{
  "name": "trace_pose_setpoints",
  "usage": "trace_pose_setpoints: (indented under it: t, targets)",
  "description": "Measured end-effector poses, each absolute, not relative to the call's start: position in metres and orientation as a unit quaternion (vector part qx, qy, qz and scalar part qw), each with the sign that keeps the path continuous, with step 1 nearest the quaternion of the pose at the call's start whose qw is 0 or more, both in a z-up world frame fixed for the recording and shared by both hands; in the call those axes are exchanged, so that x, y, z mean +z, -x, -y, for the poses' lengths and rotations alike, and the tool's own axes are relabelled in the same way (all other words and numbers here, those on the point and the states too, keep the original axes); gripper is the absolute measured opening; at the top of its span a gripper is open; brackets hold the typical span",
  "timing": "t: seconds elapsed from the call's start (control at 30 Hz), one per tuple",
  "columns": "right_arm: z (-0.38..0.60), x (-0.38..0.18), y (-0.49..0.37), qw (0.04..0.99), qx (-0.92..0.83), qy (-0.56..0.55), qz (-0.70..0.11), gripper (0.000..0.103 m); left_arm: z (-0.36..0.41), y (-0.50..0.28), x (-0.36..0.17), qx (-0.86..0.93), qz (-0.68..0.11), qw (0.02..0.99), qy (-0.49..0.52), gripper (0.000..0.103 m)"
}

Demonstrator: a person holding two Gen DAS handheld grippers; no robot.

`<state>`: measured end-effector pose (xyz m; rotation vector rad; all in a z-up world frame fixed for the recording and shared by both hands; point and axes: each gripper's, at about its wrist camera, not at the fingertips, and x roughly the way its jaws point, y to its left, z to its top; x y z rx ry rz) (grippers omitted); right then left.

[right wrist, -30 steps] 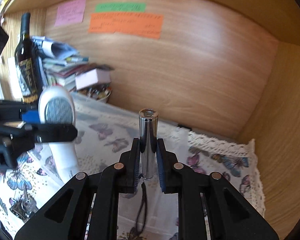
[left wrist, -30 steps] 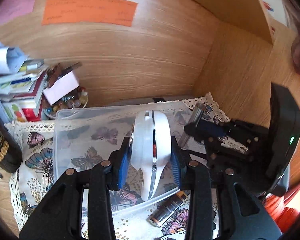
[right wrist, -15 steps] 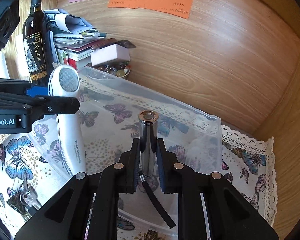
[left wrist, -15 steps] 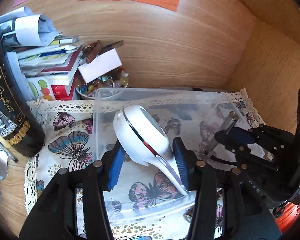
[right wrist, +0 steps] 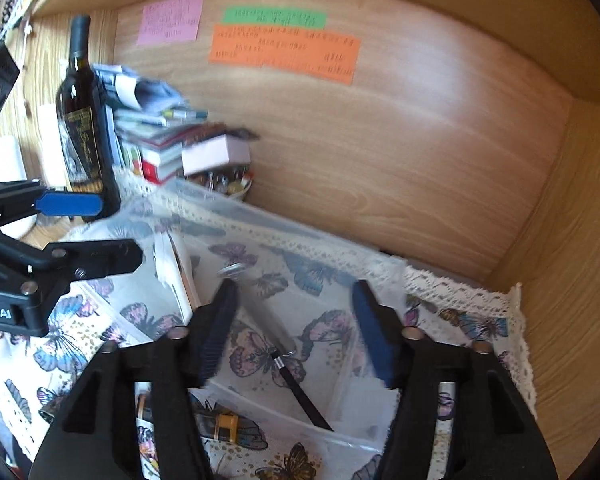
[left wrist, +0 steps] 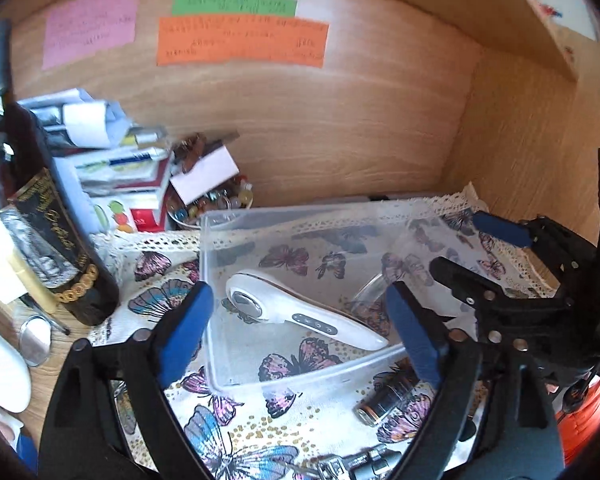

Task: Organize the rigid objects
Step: 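Carry the white device into the clear box with left tool while right tool drops the cylinder in, then withdraw both tools from the clear box toward the remaining items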

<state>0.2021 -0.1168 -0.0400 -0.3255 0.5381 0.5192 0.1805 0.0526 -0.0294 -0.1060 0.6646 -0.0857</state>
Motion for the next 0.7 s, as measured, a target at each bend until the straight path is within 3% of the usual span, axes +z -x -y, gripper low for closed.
trace_pose_setpoints:
  t: [0.07, 0.4, 0.7]
  targets:
    - [0.122, -0.033, -0.196, 0.923, 0.25, 0.153, -0.25, 0.076, -0.052, -0.171, -0.025, -0.035, -0.316, 0.947, 0.047, 0.095]
    - [0.146, -0.017, -0.152, 0.936, 0.248, 0.123, -0.22, 0.086, -0.041, -0.119, -0.022, -0.027, -0.294, 0.955, 0.015, 0.101]
    - [0.162, -0.04, -0.118, 0.933, 0.242, 0.1, -0.247, 0.086, -0.03, -0.086, -0.049, -0.033, -0.321, 0.947, 0.006, 0.102]
